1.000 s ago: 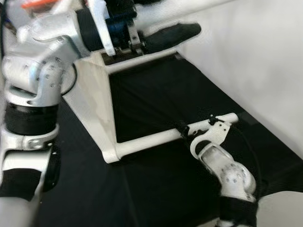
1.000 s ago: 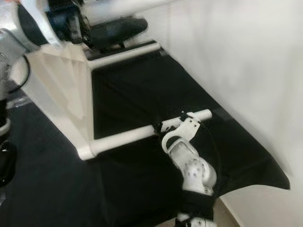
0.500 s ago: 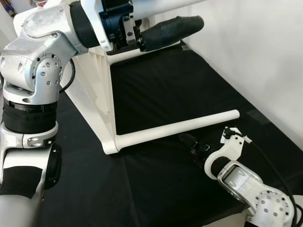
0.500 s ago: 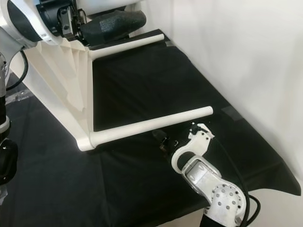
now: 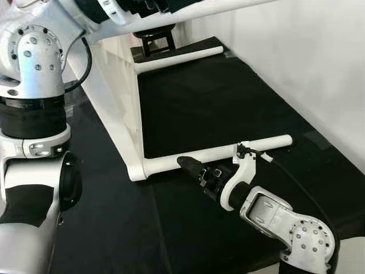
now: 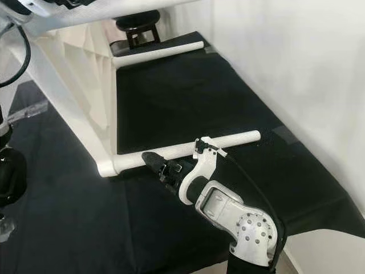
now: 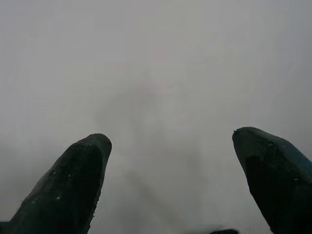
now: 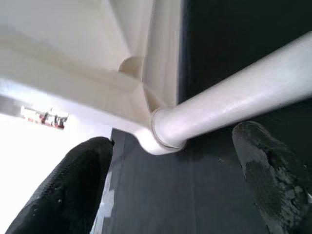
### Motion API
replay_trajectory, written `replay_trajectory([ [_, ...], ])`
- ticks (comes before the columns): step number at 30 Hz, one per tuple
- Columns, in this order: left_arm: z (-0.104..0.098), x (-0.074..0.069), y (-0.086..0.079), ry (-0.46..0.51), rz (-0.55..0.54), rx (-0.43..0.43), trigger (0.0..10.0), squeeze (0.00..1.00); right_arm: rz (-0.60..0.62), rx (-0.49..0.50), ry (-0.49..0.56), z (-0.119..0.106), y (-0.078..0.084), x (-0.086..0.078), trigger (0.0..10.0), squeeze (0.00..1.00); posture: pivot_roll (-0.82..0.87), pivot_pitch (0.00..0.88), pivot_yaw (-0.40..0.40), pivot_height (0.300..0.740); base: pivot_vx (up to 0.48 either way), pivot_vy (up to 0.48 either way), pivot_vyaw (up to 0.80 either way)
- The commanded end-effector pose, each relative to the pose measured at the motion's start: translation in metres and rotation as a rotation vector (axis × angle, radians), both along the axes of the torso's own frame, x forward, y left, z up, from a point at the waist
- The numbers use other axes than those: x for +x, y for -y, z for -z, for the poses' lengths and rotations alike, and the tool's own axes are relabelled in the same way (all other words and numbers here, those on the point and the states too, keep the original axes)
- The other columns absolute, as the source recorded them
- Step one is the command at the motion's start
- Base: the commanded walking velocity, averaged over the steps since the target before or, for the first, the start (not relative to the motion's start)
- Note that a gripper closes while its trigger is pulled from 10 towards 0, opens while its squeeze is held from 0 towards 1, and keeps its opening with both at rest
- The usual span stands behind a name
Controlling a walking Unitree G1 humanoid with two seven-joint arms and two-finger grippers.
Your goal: Building children table
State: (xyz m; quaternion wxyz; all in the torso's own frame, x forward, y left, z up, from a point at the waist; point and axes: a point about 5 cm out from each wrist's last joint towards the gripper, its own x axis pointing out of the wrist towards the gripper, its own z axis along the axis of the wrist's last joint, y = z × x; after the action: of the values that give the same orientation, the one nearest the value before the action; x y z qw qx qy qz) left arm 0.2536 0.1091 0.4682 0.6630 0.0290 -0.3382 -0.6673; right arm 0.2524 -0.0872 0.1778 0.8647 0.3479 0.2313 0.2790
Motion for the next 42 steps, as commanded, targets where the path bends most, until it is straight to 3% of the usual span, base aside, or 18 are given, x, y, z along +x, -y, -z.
replay_trajectory([
  [1, -0.007, -0.013, -0.006, 0.037, 0.035, 0.007, 10.0, 0.0, -0.031, -0.004, 0.013, -0.001, -0.008, 0.0, 10.0, 0.0, -0.07, 0.082, 0.125, 0.74, 0.0, 0.0, 0.0],
  [6, 0.009, -0.027, -0.019, -0.039, 0.096, 0.02, 10.0, 0.0, 0.044, -0.127, 0.162, -0.011, -0.006, 0.026, 10.0, 0.0, -0.07, 0.07, 0.134, 0.74, 0.0, 0.0, 0.0],
  [10, 0.038, -0.035, -0.04, -0.128, 0.114, 0.031, 10.0, 0.0, 0.198, -0.232, 0.247, -0.017, 0.013, 0.049, 10.0, 0.0, -0.07, 0.06, 0.14, 0.74, 0.0, 0.0, 0.0],
  [17, 0.079, -0.046, -0.069, -0.242, 0.053, -0.003, 10.0, 0.0, 0.308, -0.363, 0.301, -0.019, 0.035, 0.066, 10.0, 0.0, -0.07, 0.051, 0.129, 0.74, 0.0, 0.0, 0.0],
  [19, 0.106, -0.039, -0.081, -0.342, -0.071, -0.087, 10.0, 0.0, 0.315, -0.438, 0.332, -0.016, 0.037, 0.071, 10.0, 0.0, -0.08, 0.041, 0.121, 0.74, 0.0, 0.0, 0.0],
  [21, 0.116, -0.036, -0.084, -0.377, -0.124, -0.117, 10.0, 0.0, 0.312, -0.461, 0.341, -0.014, 0.037, 0.073, 10.0, 0.0, -0.08, 0.04, 0.121, 0.74, 0.0, 0.0, 0.0],
  [22, 0.131, -0.028, -0.088, -0.455, -0.249, -0.198, 10.0, 0.0, 0.306, -0.506, 0.371, -0.01, 0.036, 0.076, 10.0, 0.0, -0.08, 0.038, 0.113, 0.74, 0.0, 0.0, 0.0],
  [23, 0.131, -0.028, -0.088, -0.455, -0.249, -0.198, 10.0, 0.0, 0.306, -0.506, 0.371, -0.01, 0.036, 0.076, 10.0, 0.0, -0.08, 0.038, 0.113, 0.74, 0.0, 0.0, 0.0],
  [24, 0.159, -0.025, -0.084, -0.532, -0.382, -0.226, 10.0, 0.0, 0.327, -0.584, 0.368, -0.003, 0.038, 0.08, 10.0, 0.0, -0.09, 0.034, 0.091, 0.74, 0.0, 0.0, 0.0],
  [26, 0.176, -0.027, -0.08, -0.583, -0.436, -0.235, 10.0, 0.0, 0.341, -0.619, 0.369, 0.0, 0.04, 0.083, 10.0, 0.0, -0.08, 0.031, 0.083, 0.74, 0.0, 0.0, 0.0],
  [29, 0.182, -0.03, -0.078, -0.603, -0.448, -0.243, 10.0, 0.0, 0.341, -0.63, 0.373, 0.001, 0.041, 0.084, 10.0, 0.0, -0.08, 0.03, 0.082, 0.74, 0.0, 0.0, 0.0],
  [33, 0.206, -0.039, -0.075, -0.695, -0.571, -0.284, 10.0, 0.0, 0.384, -0.709, 0.369, 0.007, 0.052, 0.092, 10.0, 0.0, -0.07, 0.027, 0.07, 0.74, 0.0, 0.0, 0.0],
  [34, 0.221, -0.037, -0.08, -0.751, -0.705, -0.339, 10.0, 0.0, 0.418, -0.749, 0.358, 0.011, 0.06, 0.096, 10.0, 0.0, -0.05, 0.024, 0.065, 0.74, 0.0, 0.0, 0.0],
  [35, 0.227, -0.036, -0.082, -0.771, -0.767, -0.362, 10.0, 0.0, 0.429, -0.765, 0.359, 0.013, 0.063, 0.098, 10.0, 0.0, -0.05, 0.023, 0.063, 0.74, 0.0, 0.0, 0.0],
  [37, 0.227, -0.036, -0.082, -0.771, -0.767, -0.362, 10.0, 0.0, 0.429, -0.765, 0.359, 0.013, 0.063, 0.098, 10.0, 0.0, -0.05, 0.023, 0.063, 0.74, 0.0, 0.0, 0.0],
  [39, 0.234, -0.035, -0.084, -0.784, -0.827, -0.367, 10.0, 0.0, 0.437, -0.777, 0.36, 0.015, 0.065, 0.099, 10.0, 0.0, -0.05, 0.022, 0.062, 0.74, 0.0, 0.0, 0.0],
  [41, 0.256, -0.035, -0.085, -0.815, -0.968, -0.33, 10.0, 0.0, 0.435, -0.821, 0.37, 0.024, 0.067, 0.1, 10.0, 0.0, -0.06, 0.017, 0.059, 0.74, 0.0, 0.0, 0.0],
  [42, 0.256, -0.035, -0.085, -0.815, -0.968, -0.33, 10.0, 0.0, 0.435, -0.821, 0.37, 0.024, 0.067, 0.1, 10.0, 0.0, -0.06, 0.017, 0.059, 0.74, 0.0, 0.0, 0.0],
])
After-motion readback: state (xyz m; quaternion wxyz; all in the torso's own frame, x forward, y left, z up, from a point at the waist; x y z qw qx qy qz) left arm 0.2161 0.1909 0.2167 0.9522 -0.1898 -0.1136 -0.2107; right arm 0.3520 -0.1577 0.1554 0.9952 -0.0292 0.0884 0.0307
